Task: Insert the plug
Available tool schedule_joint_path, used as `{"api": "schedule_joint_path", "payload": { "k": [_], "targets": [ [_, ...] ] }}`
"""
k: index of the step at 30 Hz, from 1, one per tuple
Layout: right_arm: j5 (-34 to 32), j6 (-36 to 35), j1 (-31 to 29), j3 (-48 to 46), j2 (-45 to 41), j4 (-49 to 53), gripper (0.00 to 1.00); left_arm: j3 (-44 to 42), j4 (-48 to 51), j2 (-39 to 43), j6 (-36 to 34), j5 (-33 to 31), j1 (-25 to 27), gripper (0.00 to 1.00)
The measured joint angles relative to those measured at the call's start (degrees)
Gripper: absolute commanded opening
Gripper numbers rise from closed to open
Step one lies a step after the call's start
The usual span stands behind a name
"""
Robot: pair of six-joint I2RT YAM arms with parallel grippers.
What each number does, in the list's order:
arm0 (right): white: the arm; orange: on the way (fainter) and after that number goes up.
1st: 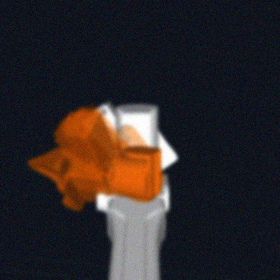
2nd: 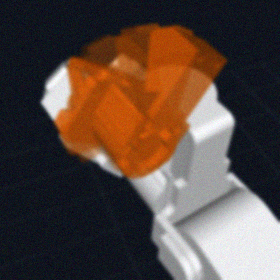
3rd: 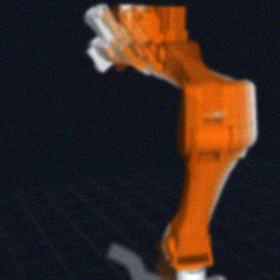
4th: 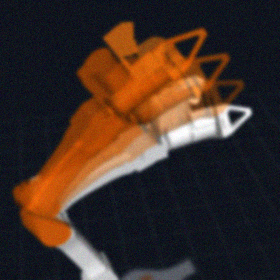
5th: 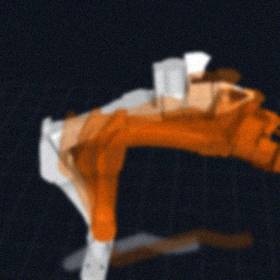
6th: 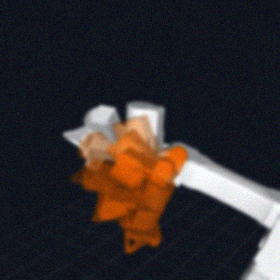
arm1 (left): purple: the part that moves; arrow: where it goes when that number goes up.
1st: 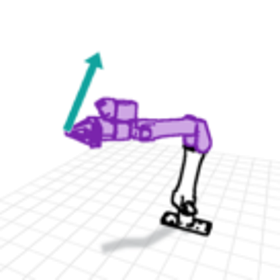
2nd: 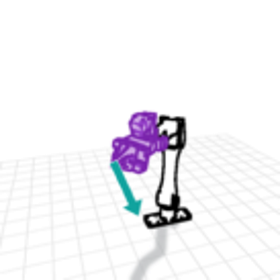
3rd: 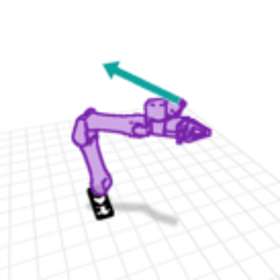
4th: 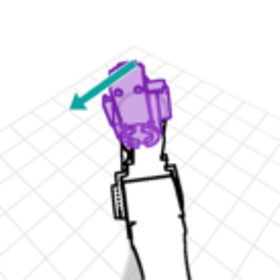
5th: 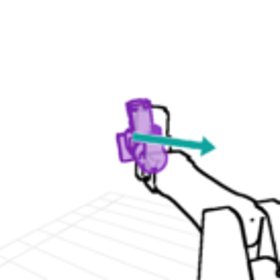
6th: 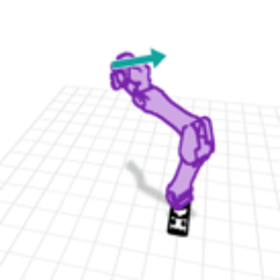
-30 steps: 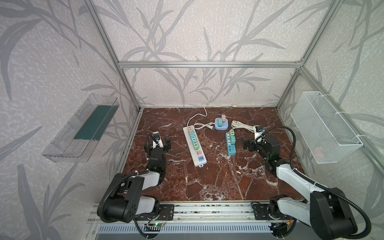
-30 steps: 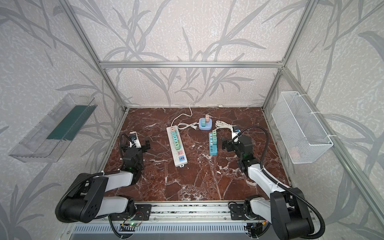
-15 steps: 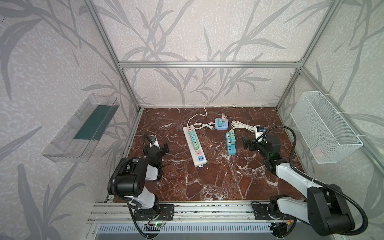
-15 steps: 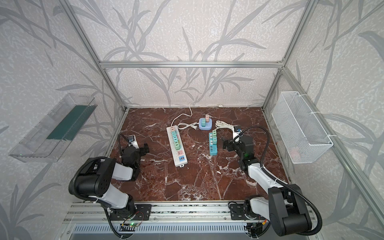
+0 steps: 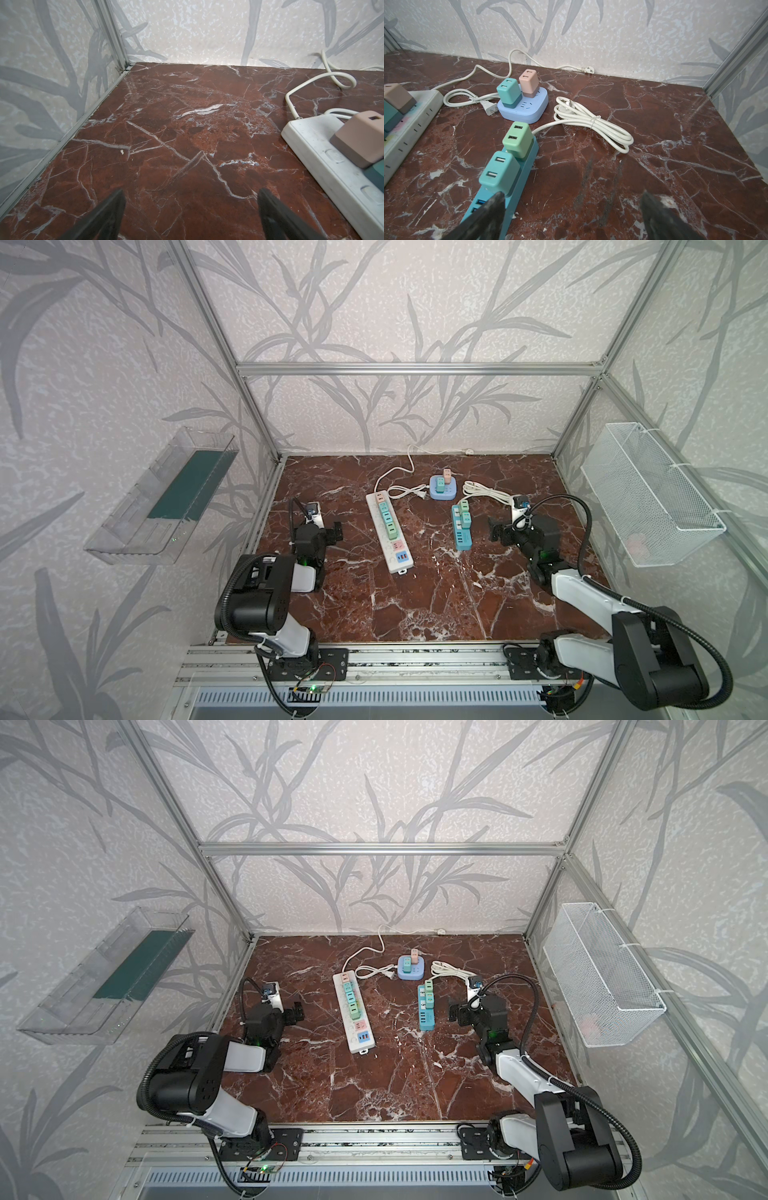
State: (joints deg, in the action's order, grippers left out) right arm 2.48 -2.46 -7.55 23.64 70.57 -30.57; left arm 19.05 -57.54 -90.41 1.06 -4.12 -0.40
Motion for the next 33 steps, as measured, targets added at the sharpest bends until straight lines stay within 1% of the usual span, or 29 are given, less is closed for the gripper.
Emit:
{"api": "schedule_joint_path", "payload": {
  "k": [3, 5, 10, 11, 13, 16, 22, 26, 33],
  "targets": [
    [-1.4, -0.9, 0.0, -0.9, 3.5, -3.1, 0.99, 0.3, 1.0, 0.0, 0.0, -0.6, 0.0, 0.99],
    [-2.5, -1.5, 0.0, -2.3, 6.9, -8.5, 0.99, 0.9, 1.9, 0.0, 0.1, -1.0, 0.0, 0.99],
    [-3.7, -2.5, 0.0, -7.3, 19.6, -25.5, 0.99, 1.4, 2.7, 0.0, 0.2, -2.0, 0.0, 0.99],
    [-4.1, -2.6, 0.0, -8.1, 21.0, -27.1, 0.99, 1.4, 2.9, 0.0, 0.2, -2.0, 0.0, 0.99],
    [-5.7, -2.4, 0.0, -9.6, 21.4, -28.3, 0.99, 1.5, 3.1, 0.0, 0.2, -2.1, 0.0, 0.99],
    [-7.9, -2.1, 0.0, -9.1, 21.4, -31.0, 0.99, 1.5, 3.1, 0.0, 0.2, -2.3, 0.0, 0.99],
    [-12.6, -0.5, 0.1, -4.4, 21.1, -28.8, 0.99, 1.5, 3.2, 0.0, 0.2, -2.3, 0.0, 0.99],
    [-14.1, 0.0, 0.1, -3.9, 21.1, -28.2, 0.99, 1.5, 3.2, 0.0, 0.2, -2.3, 0.0, 0.99],
    [-14.6, 0.1, 0.1, -3.9, 21.1, -27.9, 0.99, 1.5, 3.2, 0.0, 0.2, -2.3, 0.0, 0.99]
  ]
}}
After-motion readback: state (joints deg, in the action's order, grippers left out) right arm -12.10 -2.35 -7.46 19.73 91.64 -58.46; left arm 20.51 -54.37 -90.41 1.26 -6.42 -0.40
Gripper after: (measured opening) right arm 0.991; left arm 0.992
